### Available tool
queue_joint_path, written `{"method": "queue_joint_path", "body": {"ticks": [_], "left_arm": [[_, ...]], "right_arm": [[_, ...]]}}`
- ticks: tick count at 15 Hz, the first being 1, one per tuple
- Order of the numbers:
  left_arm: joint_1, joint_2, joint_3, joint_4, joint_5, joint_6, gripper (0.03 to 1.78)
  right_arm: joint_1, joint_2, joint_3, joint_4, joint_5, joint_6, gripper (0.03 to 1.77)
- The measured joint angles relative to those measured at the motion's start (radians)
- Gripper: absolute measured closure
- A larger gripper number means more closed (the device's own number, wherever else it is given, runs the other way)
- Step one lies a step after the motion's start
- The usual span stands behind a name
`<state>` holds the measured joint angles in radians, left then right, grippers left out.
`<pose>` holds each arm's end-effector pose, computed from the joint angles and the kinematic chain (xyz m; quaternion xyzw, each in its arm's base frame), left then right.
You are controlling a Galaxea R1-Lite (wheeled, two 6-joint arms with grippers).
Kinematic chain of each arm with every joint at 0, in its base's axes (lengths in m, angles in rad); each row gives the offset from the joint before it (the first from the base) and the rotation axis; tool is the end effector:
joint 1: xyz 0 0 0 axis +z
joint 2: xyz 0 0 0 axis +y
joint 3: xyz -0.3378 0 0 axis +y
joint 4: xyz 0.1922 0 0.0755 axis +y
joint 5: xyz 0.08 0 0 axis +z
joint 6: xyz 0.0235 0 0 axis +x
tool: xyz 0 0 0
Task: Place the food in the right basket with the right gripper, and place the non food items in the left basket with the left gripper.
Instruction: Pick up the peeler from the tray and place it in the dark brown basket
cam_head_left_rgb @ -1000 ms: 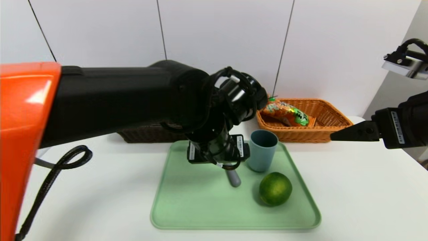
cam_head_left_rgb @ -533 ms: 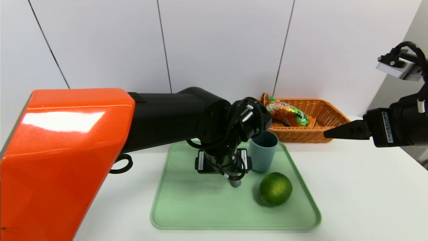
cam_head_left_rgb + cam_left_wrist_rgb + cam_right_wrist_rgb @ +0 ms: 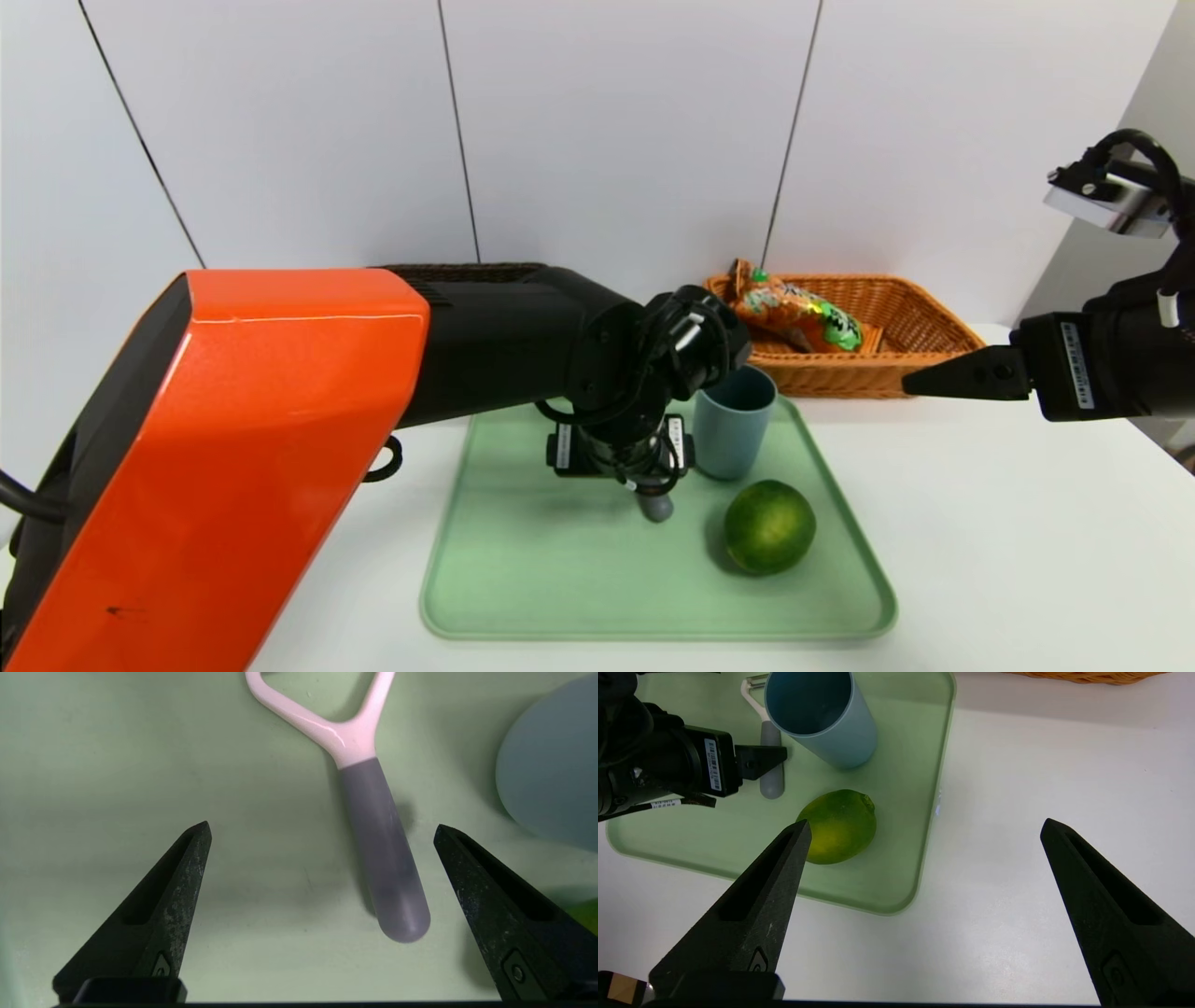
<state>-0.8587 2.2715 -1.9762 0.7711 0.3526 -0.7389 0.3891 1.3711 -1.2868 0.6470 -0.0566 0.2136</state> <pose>0.3152 -0.3527 0.1852 -0.0312 0.4675 -0.0502 0.8820 0.1928 0.0776 0.3210 0.0196 0.3632 0.1165 0.9242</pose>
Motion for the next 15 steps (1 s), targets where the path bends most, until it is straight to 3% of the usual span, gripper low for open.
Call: {"method": "queue_joint_path", "body": {"ticks": [10, 12, 15], "left_arm": [[0.011, 0.039, 0.0, -0.017, 0.009, 0.011, 0.12], [0.012, 0.041, 0.0, -0.019, 0.009, 0.015, 0.47], [0.012, 0.045, 0.0, -0.018, 0.011, 0.019, 0.84]], "right_arm": [[0.0, -0.001, 0.012, 0.0, 0.001, 0.0, 0.1], [0.0, -0.002, 0.016, 0.0, 0.0, -0.001, 0.1], [0.0, -0.003, 0.018, 0.0, 0.0, -0.001, 0.1]]}}
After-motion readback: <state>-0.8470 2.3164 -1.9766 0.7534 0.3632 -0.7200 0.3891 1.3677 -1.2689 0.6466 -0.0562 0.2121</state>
